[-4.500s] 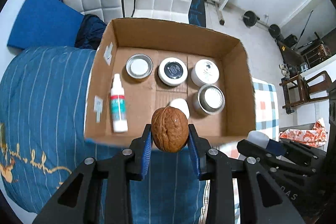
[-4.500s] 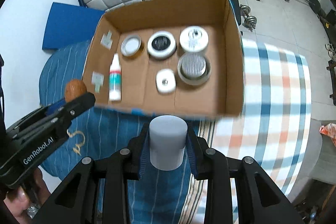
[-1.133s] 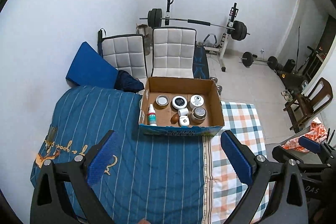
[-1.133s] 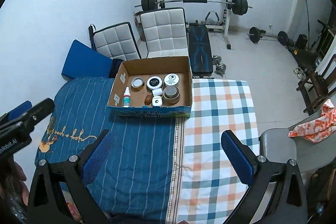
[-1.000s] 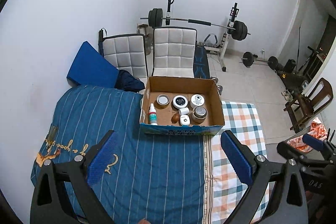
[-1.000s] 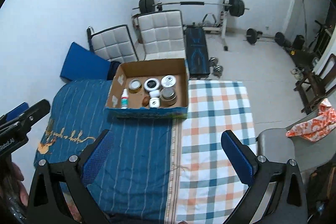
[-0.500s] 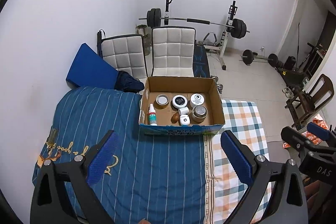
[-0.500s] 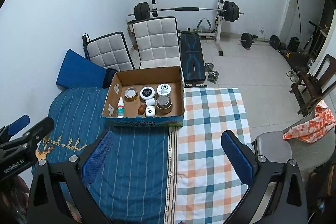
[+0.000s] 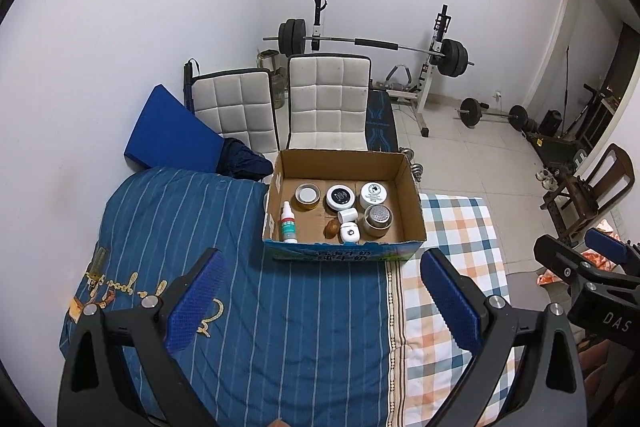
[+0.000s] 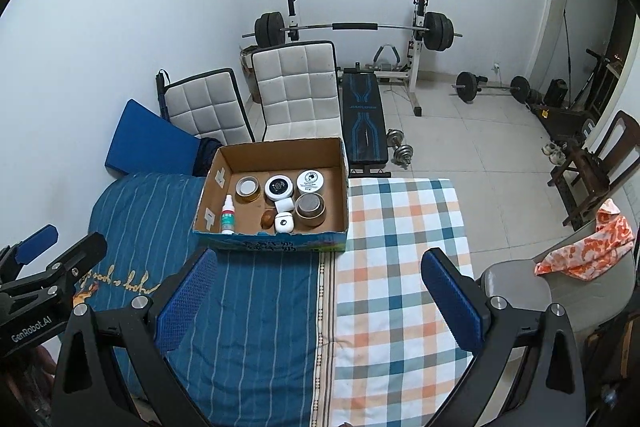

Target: Organize rigid objects

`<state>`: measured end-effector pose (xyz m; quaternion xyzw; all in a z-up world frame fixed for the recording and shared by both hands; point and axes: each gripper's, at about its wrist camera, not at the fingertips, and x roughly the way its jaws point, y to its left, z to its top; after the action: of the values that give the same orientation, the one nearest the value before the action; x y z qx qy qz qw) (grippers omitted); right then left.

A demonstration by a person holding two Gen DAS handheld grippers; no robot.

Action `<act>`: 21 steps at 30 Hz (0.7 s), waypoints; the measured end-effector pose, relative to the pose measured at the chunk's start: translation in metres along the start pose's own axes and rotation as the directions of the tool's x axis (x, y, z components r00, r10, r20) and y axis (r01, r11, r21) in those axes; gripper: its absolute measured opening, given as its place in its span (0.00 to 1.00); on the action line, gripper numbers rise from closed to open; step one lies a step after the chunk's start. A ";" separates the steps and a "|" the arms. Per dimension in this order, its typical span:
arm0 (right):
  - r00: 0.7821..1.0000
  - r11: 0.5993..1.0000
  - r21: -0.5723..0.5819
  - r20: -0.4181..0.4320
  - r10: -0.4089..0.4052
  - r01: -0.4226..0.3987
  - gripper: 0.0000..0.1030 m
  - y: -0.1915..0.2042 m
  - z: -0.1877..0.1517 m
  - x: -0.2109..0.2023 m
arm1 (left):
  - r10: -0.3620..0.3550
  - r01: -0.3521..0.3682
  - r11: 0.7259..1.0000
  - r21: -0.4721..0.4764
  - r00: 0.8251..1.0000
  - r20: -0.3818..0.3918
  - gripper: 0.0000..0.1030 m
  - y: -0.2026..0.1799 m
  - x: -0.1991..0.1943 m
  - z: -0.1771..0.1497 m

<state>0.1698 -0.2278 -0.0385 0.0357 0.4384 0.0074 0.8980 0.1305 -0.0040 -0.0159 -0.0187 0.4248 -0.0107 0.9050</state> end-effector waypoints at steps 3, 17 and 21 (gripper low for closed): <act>1.000 1.000 -0.001 0.001 0.001 -0.001 1.00 0.000 0.001 0.000 | -0.001 0.001 1.000 0.000 1.000 0.006 0.97 -0.001 -0.001 0.001; 1.000 1.000 -0.004 0.002 -0.019 0.019 1.00 0.004 0.004 0.003 | 0.017 -0.018 1.000 0.003 1.000 0.013 0.97 0.001 -0.002 0.005; 1.000 1.000 0.003 -0.003 -0.017 0.017 1.00 0.005 0.002 0.005 | 0.013 -0.013 1.000 0.003 1.000 0.017 0.97 0.001 0.000 0.005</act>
<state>0.1741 -0.2229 -0.0407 0.0336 0.4399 -0.0009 0.8974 0.1341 -0.0024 -0.0123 -0.0149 0.4174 -0.0055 0.9086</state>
